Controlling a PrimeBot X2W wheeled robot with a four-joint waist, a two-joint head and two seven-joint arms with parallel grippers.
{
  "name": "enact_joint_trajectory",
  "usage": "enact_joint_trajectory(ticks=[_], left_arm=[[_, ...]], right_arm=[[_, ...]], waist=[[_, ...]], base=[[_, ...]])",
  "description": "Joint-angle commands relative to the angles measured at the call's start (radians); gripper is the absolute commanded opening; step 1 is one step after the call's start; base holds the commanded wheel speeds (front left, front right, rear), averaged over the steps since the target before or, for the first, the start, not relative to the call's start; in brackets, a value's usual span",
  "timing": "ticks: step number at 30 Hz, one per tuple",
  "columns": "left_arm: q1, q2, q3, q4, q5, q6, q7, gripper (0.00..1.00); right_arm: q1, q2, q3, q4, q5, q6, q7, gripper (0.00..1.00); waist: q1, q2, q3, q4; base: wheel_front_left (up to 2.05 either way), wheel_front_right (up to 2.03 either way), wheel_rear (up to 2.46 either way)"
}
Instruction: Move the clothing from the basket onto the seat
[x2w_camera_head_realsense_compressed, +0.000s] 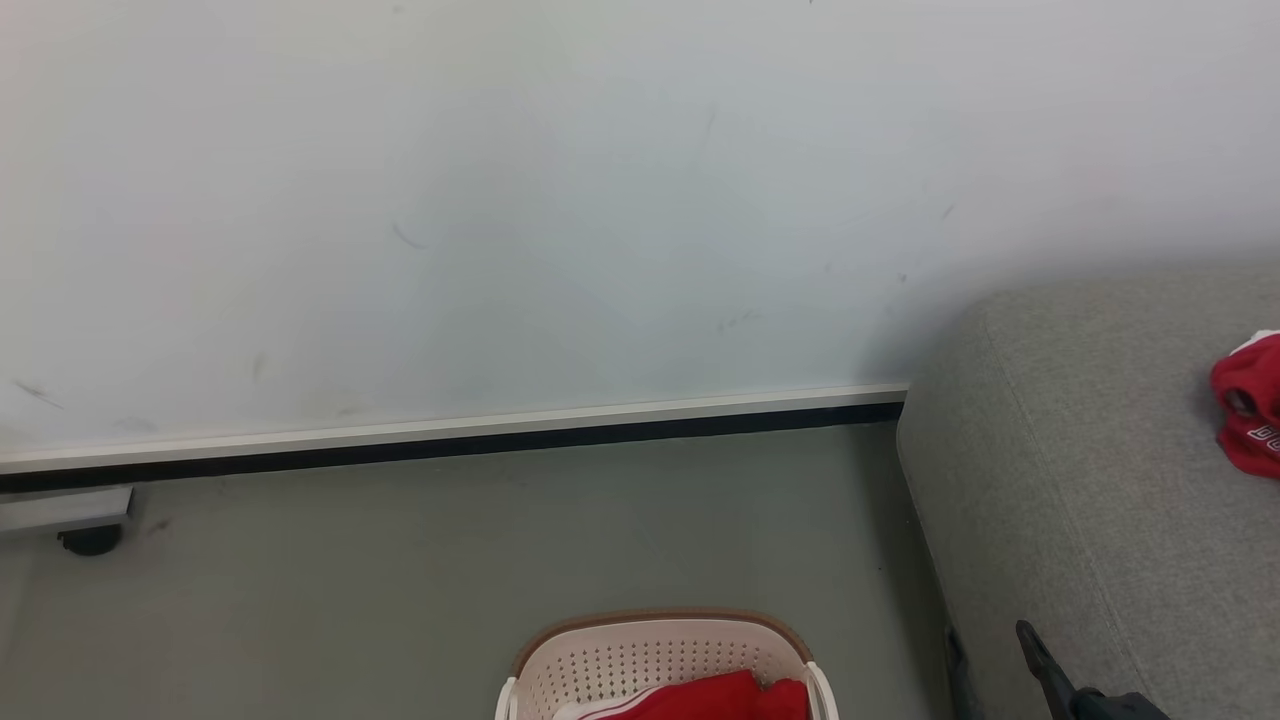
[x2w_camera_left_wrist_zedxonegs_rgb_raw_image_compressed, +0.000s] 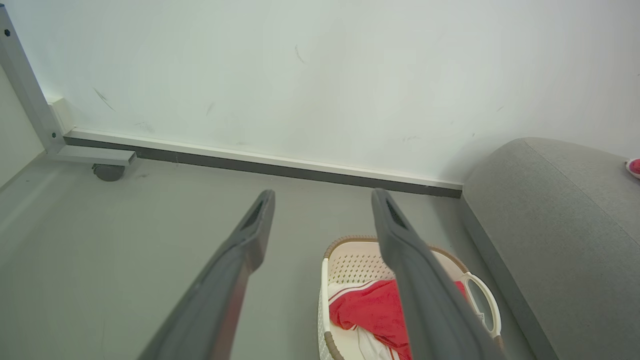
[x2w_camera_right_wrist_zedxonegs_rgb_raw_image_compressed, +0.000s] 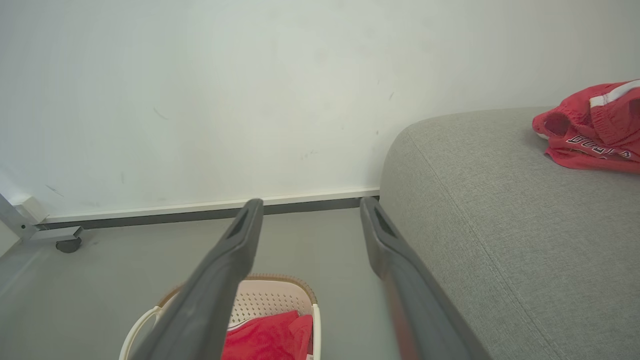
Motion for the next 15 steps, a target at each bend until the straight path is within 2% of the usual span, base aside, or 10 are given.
enact_joint_trajectory(ticks=[1,15], left_arm=[[-0.009,-0.002,0.002,0.001,0.008,-0.002,-0.005,1.00],[-0.002,-0.012,0.007,0.007,0.016,-0.016,-0.005,1.00]], right_arm=[[-0.006,0.002,0.001,0.001,0.006,0.000,-0.006,1.00],[-0.014,0.002,0.018,0.007,0.016,0.000,0.000,1.00]], waist=[[0.0000,0.0000,0.000,-0.001],[0.0000,0.0000,0.006,-0.021]], base=[[0.00,0.00,0.00],[0.00,0.00,0.00]])
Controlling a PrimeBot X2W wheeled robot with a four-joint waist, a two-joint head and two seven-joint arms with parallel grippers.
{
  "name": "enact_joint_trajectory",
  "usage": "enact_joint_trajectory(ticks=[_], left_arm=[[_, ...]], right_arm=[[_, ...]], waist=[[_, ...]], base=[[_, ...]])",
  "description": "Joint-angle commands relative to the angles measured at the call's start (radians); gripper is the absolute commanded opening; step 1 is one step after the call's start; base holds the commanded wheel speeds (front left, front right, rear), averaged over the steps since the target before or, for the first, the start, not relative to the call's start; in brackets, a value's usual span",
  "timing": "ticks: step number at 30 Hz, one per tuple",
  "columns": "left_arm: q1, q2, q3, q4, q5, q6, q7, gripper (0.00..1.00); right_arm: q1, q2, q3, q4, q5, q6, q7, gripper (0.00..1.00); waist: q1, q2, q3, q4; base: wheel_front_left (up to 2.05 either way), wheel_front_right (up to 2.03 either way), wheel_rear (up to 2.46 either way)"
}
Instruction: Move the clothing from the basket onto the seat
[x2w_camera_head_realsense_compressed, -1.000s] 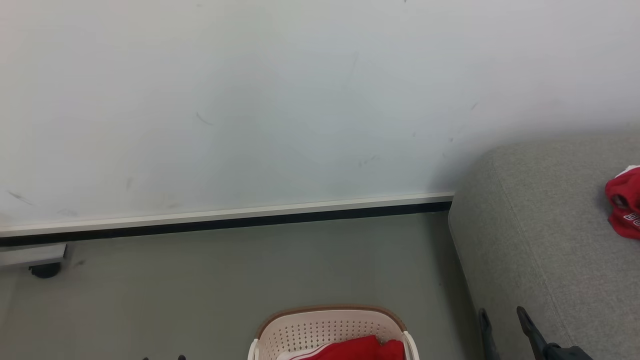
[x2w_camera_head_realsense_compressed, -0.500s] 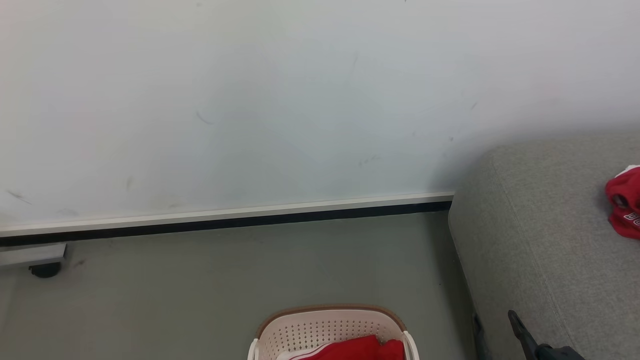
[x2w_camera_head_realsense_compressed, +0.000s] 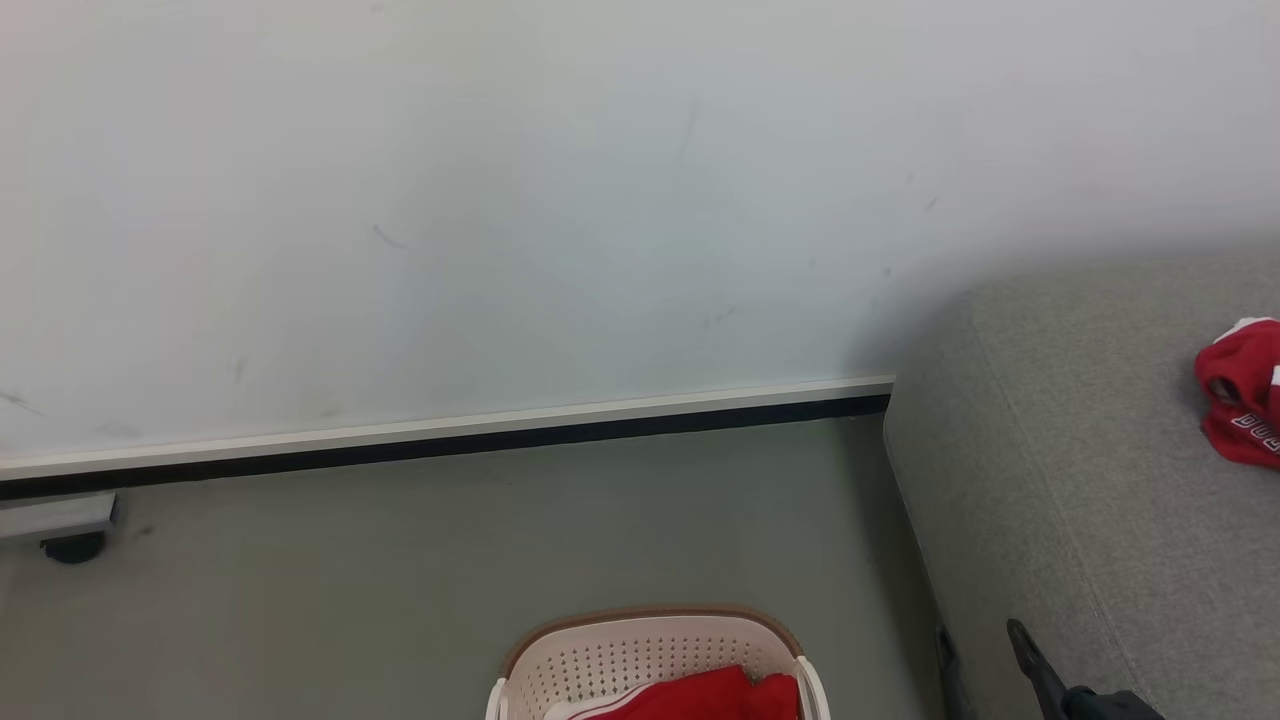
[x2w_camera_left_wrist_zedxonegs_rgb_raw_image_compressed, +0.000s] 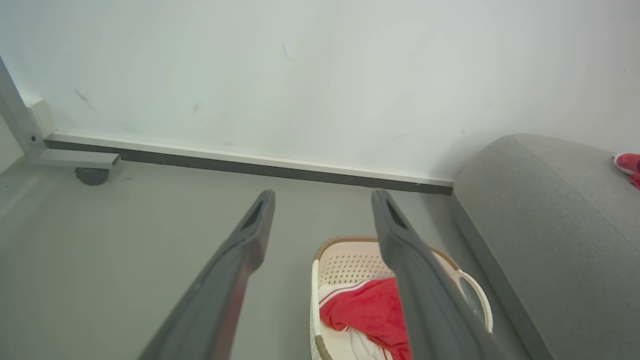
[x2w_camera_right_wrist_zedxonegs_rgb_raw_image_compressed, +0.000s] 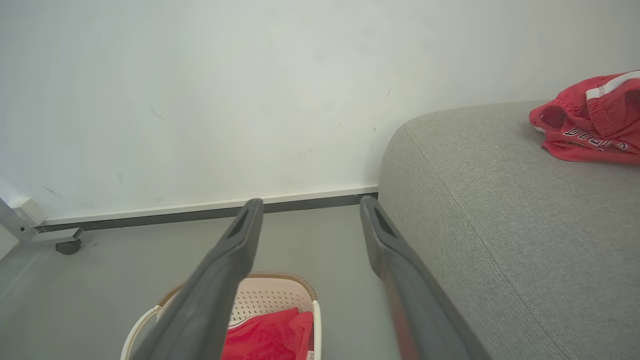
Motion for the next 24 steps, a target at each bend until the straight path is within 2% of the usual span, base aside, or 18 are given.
enact_joint_trajectory(ticks=[1,2,11,19,24], left_arm=[[0.006,0.000,0.000,0.005,0.002,-0.003,-0.005,1.00],[-0.016,-0.005,-0.041,0.061,-0.016,-0.016,-0.005,1.00],[-0.162,-0.007,-0.155,0.304,-0.033,-0.023,0.020,1.00],[-0.422,-0.005,-0.236,0.506,-0.026,-0.030,0.057,1.00],[-0.581,0.027,-0.277,0.613,-0.012,-0.033,0.077,1.00]], right_arm=[[-0.012,0.002,0.004,0.004,0.005,0.000,0.000,1.00],[-0.024,0.002,0.025,0.009,-0.002,0.000,0.007,1.00],[-0.050,0.002,0.066,-0.021,-0.022,0.000,0.023,1.00],[-0.123,0.002,0.113,-0.074,-0.001,0.000,0.000,1.00],[-0.162,0.002,0.126,-0.095,0.026,0.000,-0.031,1.00]], waist=[[0.0000,0.0000,0.001,-0.003],[0.0000,0.0000,0.013,-0.043],[0.0000,0.0000,0.091,-0.142],[0.0000,0.0000,0.323,-0.276],[0.0000,0.0000,0.482,-0.364]], base=[[0.00,0.00,0.00],[0.00,0.00,0.00],[0.00,0.00,0.00],[0.00,0.00,0.00],[0.00,0.00,0.00]])
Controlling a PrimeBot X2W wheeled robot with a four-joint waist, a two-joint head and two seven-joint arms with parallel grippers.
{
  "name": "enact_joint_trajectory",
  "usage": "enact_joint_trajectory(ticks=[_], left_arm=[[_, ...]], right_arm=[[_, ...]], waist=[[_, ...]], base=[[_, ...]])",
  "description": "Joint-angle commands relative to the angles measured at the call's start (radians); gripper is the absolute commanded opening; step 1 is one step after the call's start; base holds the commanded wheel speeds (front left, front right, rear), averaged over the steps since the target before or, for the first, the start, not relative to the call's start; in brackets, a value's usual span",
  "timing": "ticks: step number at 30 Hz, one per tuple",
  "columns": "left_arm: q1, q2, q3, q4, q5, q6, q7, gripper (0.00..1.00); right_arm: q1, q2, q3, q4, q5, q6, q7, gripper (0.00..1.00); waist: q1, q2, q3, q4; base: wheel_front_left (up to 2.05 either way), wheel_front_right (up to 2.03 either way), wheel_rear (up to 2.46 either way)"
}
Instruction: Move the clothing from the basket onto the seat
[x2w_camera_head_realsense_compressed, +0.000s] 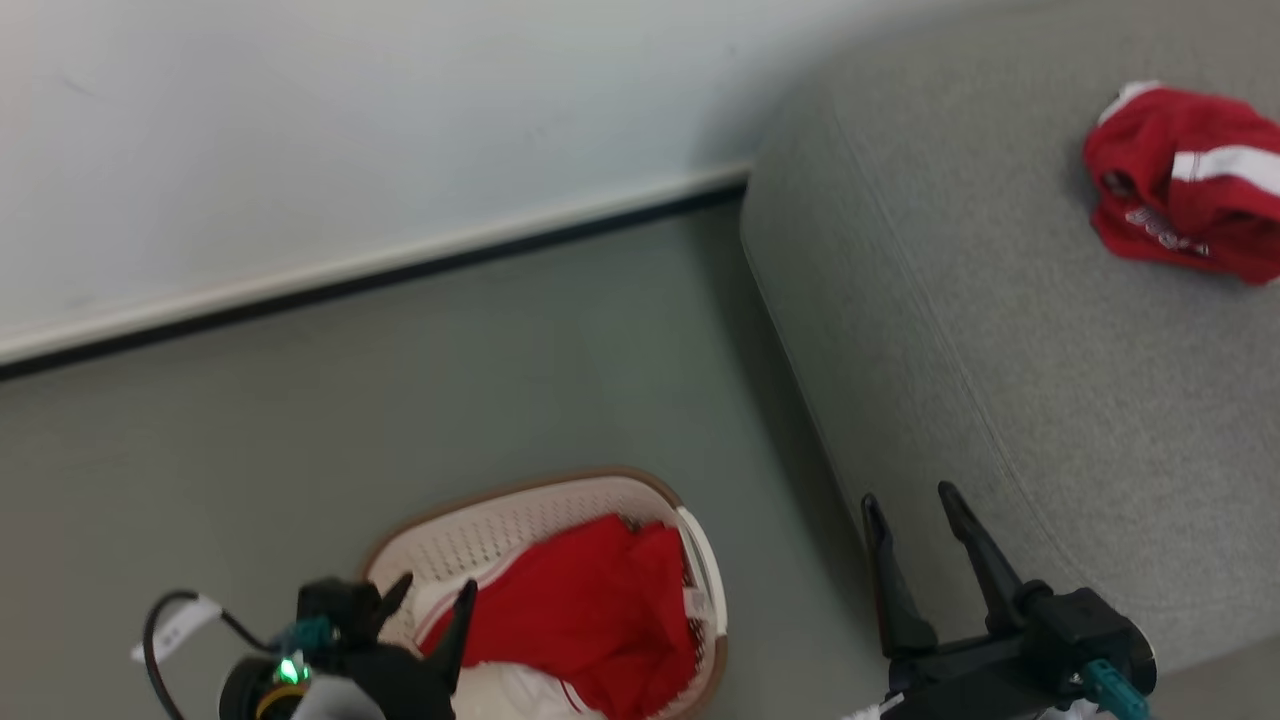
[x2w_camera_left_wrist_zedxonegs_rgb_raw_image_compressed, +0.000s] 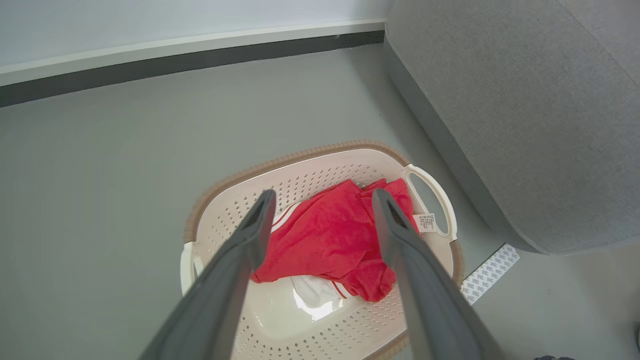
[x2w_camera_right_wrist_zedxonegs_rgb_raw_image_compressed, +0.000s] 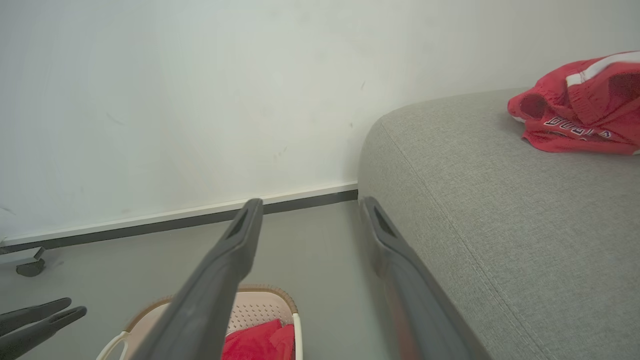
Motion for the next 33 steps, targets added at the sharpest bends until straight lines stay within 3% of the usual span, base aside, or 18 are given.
enact_joint_trajectory(ticks=[1,12,25,33], left_arm=[[-0.079,0.025,-0.016,0.042,0.015,-0.001,0.009,1.00],[-0.300,0.050,-0.161,0.168,-0.034,-0.002,0.037,1.00],[-0.447,0.024,-0.415,0.282,-0.120,-0.003,0.028,1.00],[-0.539,0.037,-0.520,0.423,-0.040,0.024,0.005,1.00]], right_arm=[[-0.030,0.003,0.001,-0.013,0.017,0.000,-0.019,1.00],[-0.054,0.004,0.000,-0.029,0.043,0.000,-0.063,1.00],[0.001,0.003,-0.052,-0.092,0.048,0.000,-0.076,1.00],[0.023,0.003,-0.051,-0.110,0.066,0.000,-0.077,1.00]], waist=[[-0.0002,-0.0001,0.256,-0.173],[-0.0002,-0.0001,0.487,-0.260],[-0.0002,-0.0001,0.619,-0.209],[-0.0002,-0.0001,0.670,-0.188]], base=[[0.00,0.00,0.00],[0.00,0.00,0.00],[0.00,0.00,0.00],[0.00,0.00,0.00]])
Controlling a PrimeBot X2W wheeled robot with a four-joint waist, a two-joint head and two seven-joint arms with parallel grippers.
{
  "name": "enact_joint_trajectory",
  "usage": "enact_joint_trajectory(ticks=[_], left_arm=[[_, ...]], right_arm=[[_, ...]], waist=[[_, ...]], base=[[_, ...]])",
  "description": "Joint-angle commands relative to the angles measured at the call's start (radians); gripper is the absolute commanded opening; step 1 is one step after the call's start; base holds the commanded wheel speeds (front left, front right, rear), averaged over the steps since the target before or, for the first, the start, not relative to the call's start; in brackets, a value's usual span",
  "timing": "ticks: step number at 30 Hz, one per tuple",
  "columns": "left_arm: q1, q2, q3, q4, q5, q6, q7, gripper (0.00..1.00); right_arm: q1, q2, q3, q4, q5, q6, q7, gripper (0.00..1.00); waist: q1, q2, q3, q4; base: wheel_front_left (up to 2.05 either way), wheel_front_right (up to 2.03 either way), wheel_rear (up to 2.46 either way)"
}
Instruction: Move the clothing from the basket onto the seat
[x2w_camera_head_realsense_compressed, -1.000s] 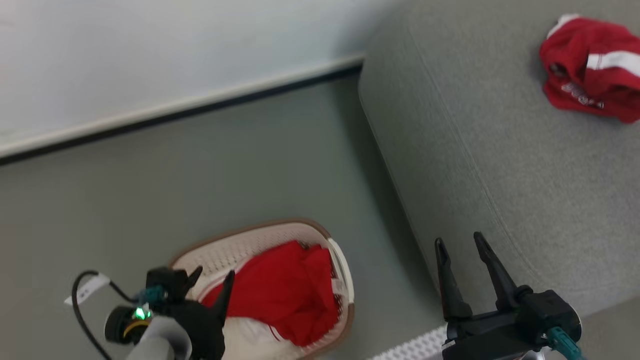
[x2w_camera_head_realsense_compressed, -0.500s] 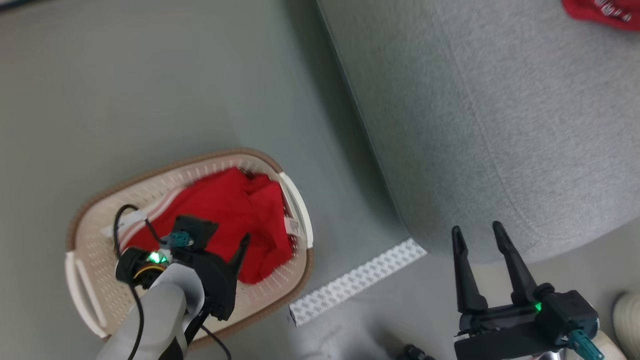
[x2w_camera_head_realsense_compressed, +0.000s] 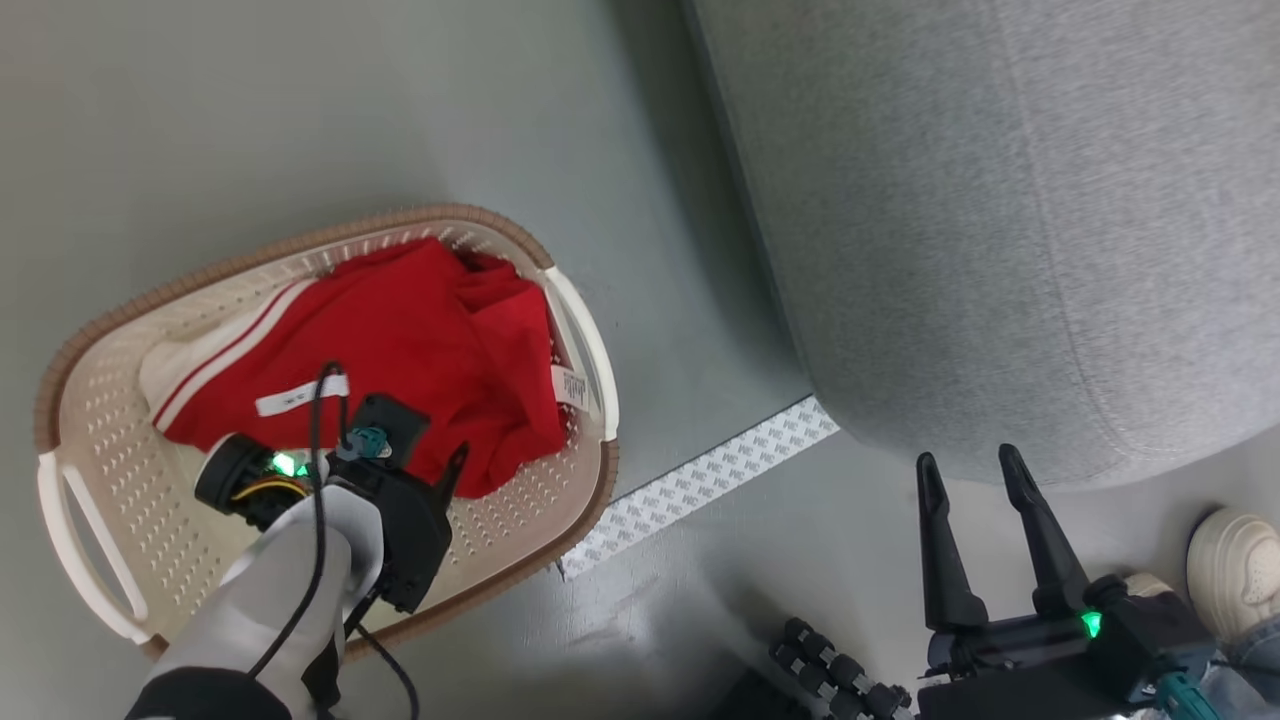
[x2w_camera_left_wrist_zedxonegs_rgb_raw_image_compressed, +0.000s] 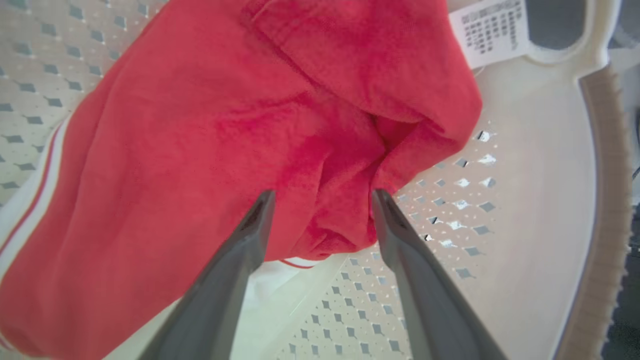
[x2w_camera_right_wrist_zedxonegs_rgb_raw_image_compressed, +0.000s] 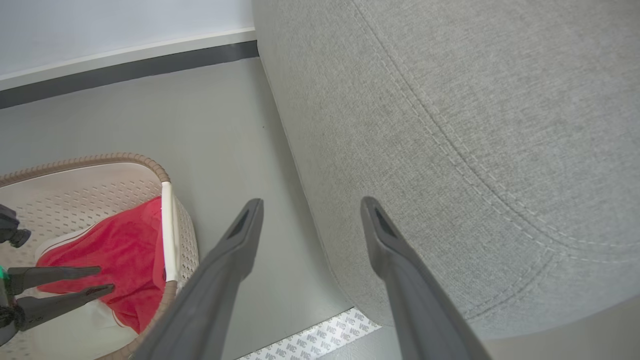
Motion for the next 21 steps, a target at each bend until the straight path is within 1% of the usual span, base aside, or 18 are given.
enact_joint_trajectory(ticks=[1,5,11,12,15,18,21], left_arm=[[-0.016,0.002,-0.014,0.021,0.014,0.006,-0.004,1.00],[-0.036,-0.007,-0.042,0.049,0.040,0.036,-0.011,1.00],[-0.057,-0.009,-0.087,0.074,0.082,0.097,-0.009,1.00],[-0.057,-0.009,-0.087,0.074,0.082,0.097,-0.009,1.00],[-0.061,-0.005,-0.112,0.083,0.104,0.116,-0.014,1.00],[-0.065,-0.001,-0.129,0.090,0.118,0.126,-0.003,1.00],[-0.068,-0.001,-0.144,0.093,0.133,0.146,0.010,1.00]], right_arm=[[0.020,0.003,-0.006,-0.007,0.010,0.000,-0.005,1.00],[0.036,0.003,-0.011,-0.021,0.014,0.000,-0.005,1.00],[0.062,0.003,-0.004,-0.034,0.022,0.000,-0.005,1.00],[0.062,0.003,-0.004,-0.034,0.022,0.000,-0.005,1.00],[0.072,0.003,-0.008,-0.046,0.033,0.000,-0.005,1.00],[0.088,0.003,-0.010,-0.056,0.041,0.000,-0.005,1.00],[0.104,0.003,-0.006,-0.062,0.051,0.000,-0.005,1.00]], waist=[[-0.0002,-0.0003,0.026,0.011],[-0.0002,-0.0003,0.043,0.021],[-0.0002,-0.0003,0.060,0.028],[-0.0002,-0.0003,0.060,0.028],[-0.0002,-0.0003,0.067,0.028],[-0.0002,-0.0003,0.073,0.026],[-0.0002,-0.0003,0.079,0.025]], base=[[0.00,0.00,0.00],[0.00,0.00,0.00],[0.00,0.00,0.00],[0.00,0.00,0.00],[0.00,0.00,0.00],[0.00,0.00,0.00],[0.00,0.00,0.00]])
